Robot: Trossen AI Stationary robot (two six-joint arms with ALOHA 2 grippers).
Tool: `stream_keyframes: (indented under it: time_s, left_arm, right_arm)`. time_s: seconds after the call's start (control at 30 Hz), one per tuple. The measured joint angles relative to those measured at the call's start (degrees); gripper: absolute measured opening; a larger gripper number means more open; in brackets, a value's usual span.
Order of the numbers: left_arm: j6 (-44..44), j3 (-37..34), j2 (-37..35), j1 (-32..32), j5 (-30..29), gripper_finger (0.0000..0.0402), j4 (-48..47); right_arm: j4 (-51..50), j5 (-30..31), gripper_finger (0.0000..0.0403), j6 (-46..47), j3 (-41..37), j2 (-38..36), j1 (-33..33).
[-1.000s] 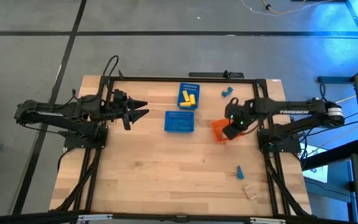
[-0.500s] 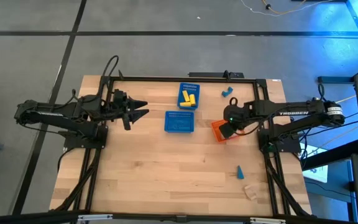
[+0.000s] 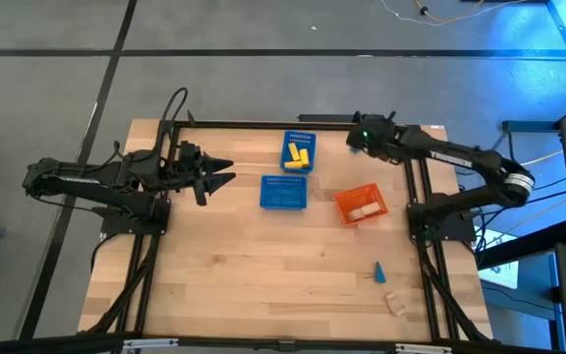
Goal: Sort & place blocks by color
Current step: Put the top blue block into the bottom blue basket
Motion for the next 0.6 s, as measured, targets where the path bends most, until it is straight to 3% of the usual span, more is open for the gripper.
stream_keyframes:
  time_s: [0.23,0.6]
  left_arm:
    - [-0.1,0.0,0.0,0.0,0.5,0.0238,0.0]
    - [-0.1,0.0,0.0,0.0,0.5,0.0238,0.0]
  right_arm:
    - [14.7,-5.7,0.0272,5.1,-1.8,10.7,-8.7]
    - [15.7,-6.7,0.0272,12.0,-1.8,21.7,-12.8]
